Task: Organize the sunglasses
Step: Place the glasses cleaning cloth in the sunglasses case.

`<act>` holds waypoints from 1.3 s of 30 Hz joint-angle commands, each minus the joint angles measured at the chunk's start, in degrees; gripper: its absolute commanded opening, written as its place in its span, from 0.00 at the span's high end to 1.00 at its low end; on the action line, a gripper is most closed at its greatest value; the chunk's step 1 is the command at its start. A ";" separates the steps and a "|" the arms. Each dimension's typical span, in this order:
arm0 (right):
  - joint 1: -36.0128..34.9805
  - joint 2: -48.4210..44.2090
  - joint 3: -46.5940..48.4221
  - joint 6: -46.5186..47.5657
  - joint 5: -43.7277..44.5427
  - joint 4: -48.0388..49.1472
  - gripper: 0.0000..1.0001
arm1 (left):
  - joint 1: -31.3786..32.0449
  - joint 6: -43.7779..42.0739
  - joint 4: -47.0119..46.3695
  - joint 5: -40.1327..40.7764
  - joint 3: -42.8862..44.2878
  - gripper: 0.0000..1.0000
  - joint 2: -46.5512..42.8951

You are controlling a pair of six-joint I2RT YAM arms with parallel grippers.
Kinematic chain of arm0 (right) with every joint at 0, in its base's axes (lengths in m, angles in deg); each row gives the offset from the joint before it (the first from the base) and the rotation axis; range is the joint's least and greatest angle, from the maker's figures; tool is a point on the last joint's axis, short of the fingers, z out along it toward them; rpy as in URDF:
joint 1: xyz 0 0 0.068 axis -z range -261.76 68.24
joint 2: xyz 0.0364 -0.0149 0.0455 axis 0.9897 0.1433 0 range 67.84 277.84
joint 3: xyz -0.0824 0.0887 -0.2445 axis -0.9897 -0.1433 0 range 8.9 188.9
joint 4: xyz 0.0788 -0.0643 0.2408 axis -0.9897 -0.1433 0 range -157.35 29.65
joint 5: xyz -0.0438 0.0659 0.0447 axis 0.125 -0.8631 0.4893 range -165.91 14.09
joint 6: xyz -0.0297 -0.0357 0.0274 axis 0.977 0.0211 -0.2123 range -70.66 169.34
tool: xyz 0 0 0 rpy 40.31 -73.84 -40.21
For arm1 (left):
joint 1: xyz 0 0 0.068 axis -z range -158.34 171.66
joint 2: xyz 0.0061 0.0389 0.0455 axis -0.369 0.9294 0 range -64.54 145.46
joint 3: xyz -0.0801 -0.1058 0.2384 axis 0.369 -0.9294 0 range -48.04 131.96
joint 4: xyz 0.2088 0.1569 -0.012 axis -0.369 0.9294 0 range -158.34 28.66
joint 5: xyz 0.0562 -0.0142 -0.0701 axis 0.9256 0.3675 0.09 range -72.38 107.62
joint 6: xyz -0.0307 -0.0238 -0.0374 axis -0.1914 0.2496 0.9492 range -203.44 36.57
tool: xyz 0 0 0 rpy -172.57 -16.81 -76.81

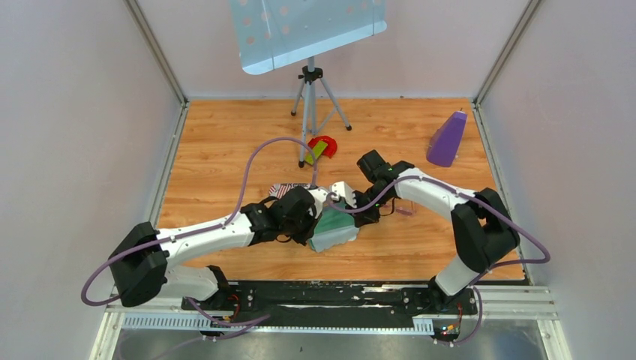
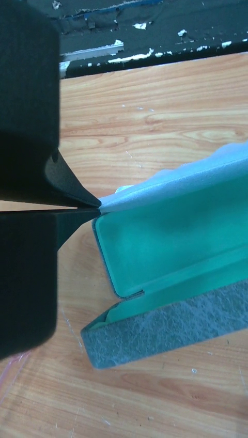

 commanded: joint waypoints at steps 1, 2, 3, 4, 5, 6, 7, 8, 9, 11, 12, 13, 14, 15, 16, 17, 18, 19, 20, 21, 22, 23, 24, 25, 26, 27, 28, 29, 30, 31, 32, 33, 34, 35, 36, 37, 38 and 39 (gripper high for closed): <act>-0.52 1.82 2.32 -2.13 4.01 1.53 0.93 | 0.39 0.05 0.30 3.86 -1.62 1.00 0.88; -0.54 2.13 2.50 -2.32 4.13 1.82 0.93 | 0.39 0.11 -0.09 4.85 -1.84 1.00 0.84; -0.54 2.32 2.70 -2.45 4.23 2.15 0.93 | 0.39 0.13 -0.44 5.54 -2.10 1.00 0.76; -0.54 2.61 2.92 -2.60 4.42 2.41 0.93 | 0.39 0.11 -0.74 6.00 -2.28 1.00 0.77; -0.60 2.87 3.11 -2.65 4.43 2.65 0.93 | 0.37 0.04 -0.84 6.32 -2.38 1.00 0.94; -0.57 3.13 3.36 -2.81 4.51 2.78 0.93 | 0.39 -0.14 -0.96 6.45 -2.32 1.00 1.22; -0.63 3.33 3.55 -2.99 4.56 2.96 0.93 | 0.35 -0.30 -0.98 6.45 -2.32 1.00 1.49; -0.63 3.50 3.72 -3.13 4.72 3.10 0.93 | 0.39 -0.37 -1.07 6.50 -2.32 1.00 1.70; -0.65 3.63 3.89 -3.30 4.85 3.28 0.93 | 0.39 -0.51 -1.09 6.60 -2.32 1.00 1.99; -0.81 3.89 4.12 -3.38 5.19 3.55 0.93 | 0.34 -0.70 -1.57 6.89 -2.59 1.00 2.38; -0.93 4.04 4.22 -3.44 5.40 3.64 0.93 | 0.39 -0.67 -1.92 7.05 -2.84 1.00 2.52; -1.04 4.13 4.32 -3.43 5.66 3.73 0.94 | 0.39 -0.67 -2.26 7.03 -3.03 1.00 2.63; -1.09 4.22 4.32 -3.41 5.99 3.88 0.93 | 0.35 -0.72 -2.56 7.06 -3.17 1.00 2.79; -1.19 4.19 4.25 -3.51 6.32 4.06 0.93 | 0.39 -0.78 -2.73 7.08 -3.26 1.00 2.94; -1.28 4.19 4.24 -3.62 6.55 4.35 0.93 | 0.39 -0.80 -2.96 7.08 -3.28 1.00 3.13; -1.36 4.12 4.11 -3.69 6.81 4.62 0.94 | 0.39 -0.86 -3.00 7.03 -3.36 1.00 3.38; -1.48 4.10 3.98 -3.76 7.07 5.05 0.93 | 0.39 -0.83 -3.17 7.15 -3.37 1.00 3.54; -1.55 4.10 3.85 -3.85 7.41 5.36 0.93 | 0.39 -0.91 -3.23 7.17 -3.45 1.00 3.77; -1.76 4.10 3.80 -3.87 7.80 5.70 0.93 | 0.39 -0.96 -3.32 7.25 -3.46 1.00 3.98; -1.90 4.17 3.72 -3.95 8.19 5.98 0.93 | 0.39 -1.08 -3.37 7.26 -3.46 1.00 4.24; -2.01 4.25 3.71 -4.04 8.47 6.27 0.93 | 0.39 -1.16 -3.32 7.30 -3.39 1.00 4.46; -2.20 4.39 3.66 -4.11 8.67 6.52 0.93 | 0.39 -1.32 -3.25 7.34 -3.37 1.00 4.63; -2.26 4.57 3.74 -4.25 8.78 6.73 0.93 | 0.39 -1.32 -3.29 7.37 -3.37 1.00 4.74; -2.35 4.73 3.79 -4.31 8.82 6.88 0.93 | 0.39 -1.35 -3.39 7.43 -3.37 1.00 4.95; -2.45 4.83 3.87 -4.39 8.83 7.01 0.93 | 0.39 -1.36 -3.45 7.43 -3.37 1.00 5.02; -2.53 5.08 3.95 -4.49 8.83 7.11 0.93 | 0.39 -1.40 -3.52 7.31 -3.33 1.00 5.22; -2.66 5.26 4.01 -4.61 8.83 7.22 0.93 | 0.36 -1.36 -3.57 7.26 -3.36 1.00 5.35; -2.76 5.24 4.01 -4.72 8.83 7.27 0.93 | 0.39 -1.36 -3.58 7.21 -3.29 1.00 5.43; -2.80 5.12 4.00 -5.07 8.83 7.29 0.93 | 0.39 -1.38 -3.61 7.25 -3.28 1.00 5.51; -2.80 5.00 3.93 -5.30 8.71 7.37 0.93 | 0.39 -1.45 -3.72 7.26 -3.33 1.00 5.51; -2.84 4.78 3.84 -5.64 8.59 7.38 0.93 | 0.39 -1.47 -3.73 7.25 -3.36 1.00 5.53; -2.81 4.47 3.69 -5.99 8.38 7.38 0.93 | 0.39 -1.47 -3.81 7.19 -3.44 1.00 5.59; -2.83 4.12 3.51 -6.34 8.17 7.36 0.93 | 0.39 -1.45 -3.87 7.17 -3.38 1.00 5.64; -2.82 3.64 3.19 -6.84 7.93 7.38 0.93 | 0.37 -1.45 -3.85 7.13 -3.37 1.00 5.73; -2.82 3.06 2.85 -7.07 7.68 7.43 0.93 | 0.39 -1.52 -3.98 6.98 -3.37 1.00 5.71; -2.82 2.37 2.26 -7.02 7.23 7.37 0.93 | 0.36 -1.58 -3.95 6.87 -3.35 1.00 5.72; -2.82 1.59 1.58 -6.86 6.72 7.61 0.91 | 0.37 -1.67 -4.05 6.71 -3.37 1.00 5.66; -2.81 0.72 0.61 -6.55 6.17 8.14 0.88 | 0.39 -1.77 -4.22 6.46 -3.44 1.00 5.50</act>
